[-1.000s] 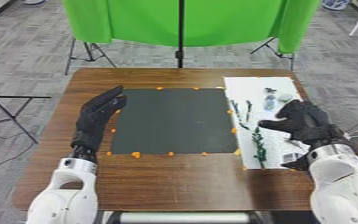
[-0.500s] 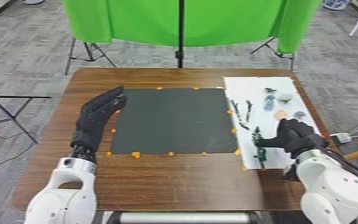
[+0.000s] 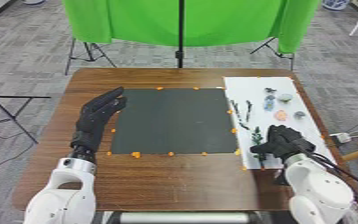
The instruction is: Arrange flowers
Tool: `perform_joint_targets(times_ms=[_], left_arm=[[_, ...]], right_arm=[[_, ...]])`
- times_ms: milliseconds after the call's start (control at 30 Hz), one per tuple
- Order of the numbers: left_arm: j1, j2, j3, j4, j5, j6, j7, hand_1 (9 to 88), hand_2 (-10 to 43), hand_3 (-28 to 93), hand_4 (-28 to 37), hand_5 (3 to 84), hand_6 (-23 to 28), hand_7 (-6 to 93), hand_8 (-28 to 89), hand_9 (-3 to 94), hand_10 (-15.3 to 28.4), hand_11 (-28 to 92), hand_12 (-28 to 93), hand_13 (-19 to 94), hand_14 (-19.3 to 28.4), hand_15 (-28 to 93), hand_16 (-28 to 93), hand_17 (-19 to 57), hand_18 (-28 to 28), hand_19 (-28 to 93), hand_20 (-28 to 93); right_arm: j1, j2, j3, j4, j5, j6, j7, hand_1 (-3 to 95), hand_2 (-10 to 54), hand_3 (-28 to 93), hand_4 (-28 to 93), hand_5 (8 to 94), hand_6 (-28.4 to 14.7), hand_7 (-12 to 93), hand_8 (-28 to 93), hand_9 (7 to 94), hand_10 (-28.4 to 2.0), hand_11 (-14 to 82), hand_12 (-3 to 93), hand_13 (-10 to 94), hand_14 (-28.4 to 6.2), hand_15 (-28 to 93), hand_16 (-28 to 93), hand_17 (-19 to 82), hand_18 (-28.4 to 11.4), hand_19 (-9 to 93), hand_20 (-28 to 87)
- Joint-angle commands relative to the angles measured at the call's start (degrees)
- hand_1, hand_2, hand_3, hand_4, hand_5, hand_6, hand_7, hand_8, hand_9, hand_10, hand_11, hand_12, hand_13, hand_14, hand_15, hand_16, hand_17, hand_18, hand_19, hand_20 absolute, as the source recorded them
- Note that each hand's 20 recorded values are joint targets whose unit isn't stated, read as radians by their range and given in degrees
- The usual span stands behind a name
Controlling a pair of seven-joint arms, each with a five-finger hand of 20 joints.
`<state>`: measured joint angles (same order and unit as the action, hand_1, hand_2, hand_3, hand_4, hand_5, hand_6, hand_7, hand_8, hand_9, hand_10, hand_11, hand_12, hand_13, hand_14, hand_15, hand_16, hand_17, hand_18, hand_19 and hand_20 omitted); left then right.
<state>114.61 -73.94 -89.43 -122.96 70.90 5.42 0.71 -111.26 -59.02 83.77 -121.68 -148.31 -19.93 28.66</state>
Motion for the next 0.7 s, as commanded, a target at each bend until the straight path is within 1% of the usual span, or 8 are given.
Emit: perform_joint_targets(times_ms=[33,233,333,400,433,500,600,700], left_arm=[[0.7,-0.14,0.07,-0.04,-0.02,-0.45,-0.64,35.9,-7.8,56,-11.6,45.0,5.2,11.3,-5,43.9,14.4,18,11,31,18.3,16,3,-0.3,15.0,13,18],[0.9,-0.33,-0.07,-0.05,-0.07,-0.62,-0.88,36.0,-7.7,56,-11.6,45.0,5.2,11.3,-5,43.9,14.4,18,11,31,18.4,16,3,-0.3,15.0,13,18],[0.8,-0.39,-0.22,0.01,-0.06,-0.66,-0.99,35.9,-7.8,56,-11.5,44.9,5.2,11.2,-5,43.8,14.4,18,11,31,18.4,16,3,-0.4,15.0,13,18],[0.8,-0.38,-0.31,0.02,-0.08,-0.71,-1.02,35.9,-7.8,56,-11.6,44.9,5.2,11.2,-5,43.8,14.4,18,11,31,18.4,16,3,-0.4,15.0,13,18],[0.8,-0.31,-0.31,0.02,-0.11,-0.7,-1.02,35.9,-7.8,56,-11.6,44.9,5.2,11.2,-5,43.8,14.4,18,11,31,18.4,16,3,-0.4,15.0,13,18],[0.7,-0.27,-0.39,0.02,-0.12,-0.76,-1.1,35.9,-7.7,56,-11.7,45.0,5.2,11.2,-5,43.8,14.4,18,11,31,18.4,16,3,-0.4,15.0,13,18],[0.6,-0.42,-0.55,0.11,-0.25,-0.82,-1.18,35.9,-7.6,56,-11.6,44.9,5.2,11.2,-5,43.9,14.4,18,11,31,18.4,16,3,-0.4,15.0,13,18],[0.6,0.01,-0.91,0.3,-0.9,-0.5,-1.08,35.8,-7.7,56,-11.5,45.0,5.3,11.1,-5,43.8,14.4,18,11,31,18.4,15,3,-0.3,14.9,12,18]], right_arm=[[-0.6,-0.5,-1.6,1.8,-1.6,3.6,0.7,37.8,-9.5,49,-9,80.4,-4.5,18,-7,87.8,-14.2,24.5,21.6,94,-4.2,40,24,70,-4.3,80,39],[-1.0,-1.5,-2.5,3.2,-2.1,4.2,0.7,41.0,-9.5,54,-6,82.9,-3.2,20,-6,89.6,-13.2,27.0,22.2,94,-3.5,46,23,70,-4.3,82,40],[-0.8,-2.0,-3.2,3.7,-1.9,4.6,0.6,46.2,-9.5,51,-3,84.1,-3.2,19,11,91.0,-12.7,28.5,22.1,94,-3.1,49,21,71,-4.4,84,39],[-0.8,-2.2,-3.5,4.0,-1.2,5.2,0.4,51.7,-9.5,44,2,85.4,-3.1,19,16,91.9,-12.4,29.4,22.2,94,-2.9,51,20,72,-4.3,85,39],[-0.9,-2.4,-3.4,4.0,-1.1,5.5,0.3,53.6,-9.5,42,4,85.8,-3.1,19,17,92.5,-12.2,29.6,22.5,94,-2.8,52,20,72,-4.4,86,39],[-1.1,-2.4,-3.4,4.2,-0.4,7.1,0.1,56.0,-9.5,42,6,86.8,-2.7,20,17,93.2,-12.0,30.6,22.7,94,-2.6,54,20,72,-4.7,87,39],[-1.2,-2.5,-3.0,3.9,0.7,8.0,-0.1,56.6,-9.5,47,4,87.9,-2.2,22,19,93.6,-11.3,32.6,22.4,94,-2.5,57,20,72,-5.0,88,39],[-1.0,-2.5,-2.1,2.7,1.9,8.6,-0.2,57.3,-9.5,49,3,87.9,-2.0,23,19,93.7,-11.4,34.5,22.4,94,-2.4,58,20,72,-5.7,90,40]])
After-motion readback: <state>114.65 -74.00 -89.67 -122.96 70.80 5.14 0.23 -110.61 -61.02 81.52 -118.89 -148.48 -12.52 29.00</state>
